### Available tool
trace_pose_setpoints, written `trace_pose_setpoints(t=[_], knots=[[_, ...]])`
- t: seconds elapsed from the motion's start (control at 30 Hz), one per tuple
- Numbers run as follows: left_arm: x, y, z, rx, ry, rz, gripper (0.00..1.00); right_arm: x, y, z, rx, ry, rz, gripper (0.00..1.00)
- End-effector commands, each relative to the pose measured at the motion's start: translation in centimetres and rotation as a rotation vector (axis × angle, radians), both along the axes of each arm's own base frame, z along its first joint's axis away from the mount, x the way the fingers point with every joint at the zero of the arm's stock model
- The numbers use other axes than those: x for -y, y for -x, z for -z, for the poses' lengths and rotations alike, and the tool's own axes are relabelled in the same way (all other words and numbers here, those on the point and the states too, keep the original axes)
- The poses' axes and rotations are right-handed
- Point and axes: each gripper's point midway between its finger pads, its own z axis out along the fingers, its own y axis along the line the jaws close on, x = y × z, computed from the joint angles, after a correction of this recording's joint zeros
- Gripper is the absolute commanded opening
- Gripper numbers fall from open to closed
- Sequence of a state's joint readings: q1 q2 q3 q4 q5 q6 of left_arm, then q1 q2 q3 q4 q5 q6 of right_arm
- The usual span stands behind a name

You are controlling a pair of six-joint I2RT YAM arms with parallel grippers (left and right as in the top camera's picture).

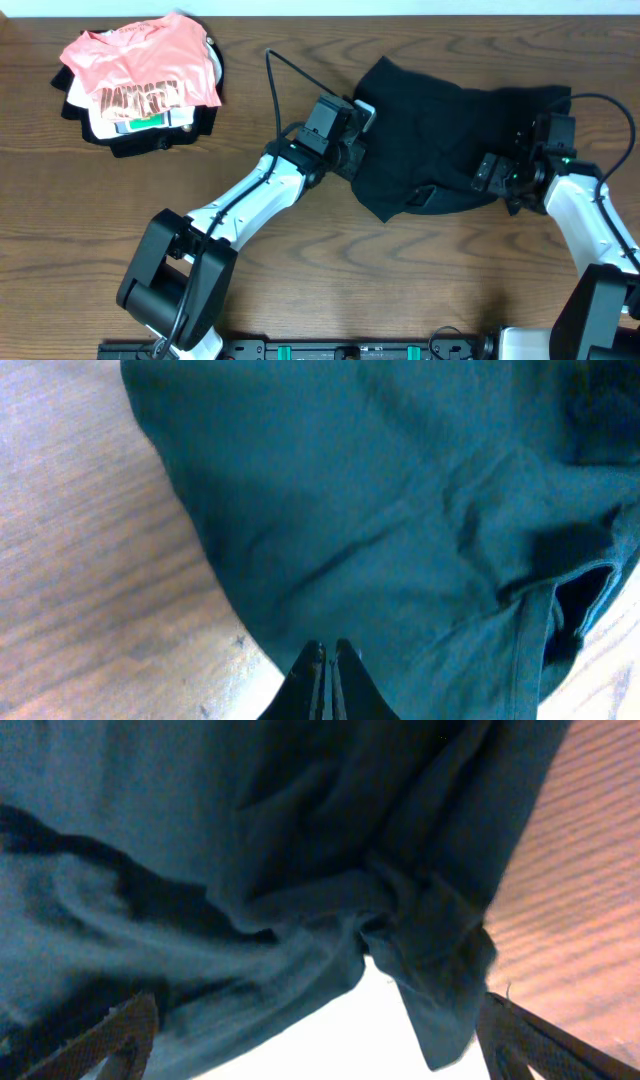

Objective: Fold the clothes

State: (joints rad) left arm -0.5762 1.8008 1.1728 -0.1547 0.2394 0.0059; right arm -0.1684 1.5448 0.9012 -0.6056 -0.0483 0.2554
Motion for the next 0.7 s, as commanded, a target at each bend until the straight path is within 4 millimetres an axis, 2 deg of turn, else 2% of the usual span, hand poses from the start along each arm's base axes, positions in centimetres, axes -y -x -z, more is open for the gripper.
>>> trace_pose_setpoints(t=[0.0, 0.2, 0.47, 0.67], knots=[[0.1, -0.5, 0.5, 0.03, -0.031, 0.004, 0.06, 0.0, 0.6, 0.9, -0.005, -0.016, 0.025, 0.97], [1.5, -0.7, 1.6, 0.043, -0.022, 0.026, 0.06, 0.2, -0.1, 0.9, 0.028, -0.007, 0.027, 0.85], [3.6, -0.1, 4.3, 0.033, -0.024, 0.065, 0.06, 0.8, -0.9, 0.5, 0.064, 0.022, 0.034, 0.6], [4.9, 0.7, 5.5, 0.028, -0.028, 0.095, 0.06, 0.9, -0.7, 0.7, 0.052, 0.031, 0.038, 0.58]])
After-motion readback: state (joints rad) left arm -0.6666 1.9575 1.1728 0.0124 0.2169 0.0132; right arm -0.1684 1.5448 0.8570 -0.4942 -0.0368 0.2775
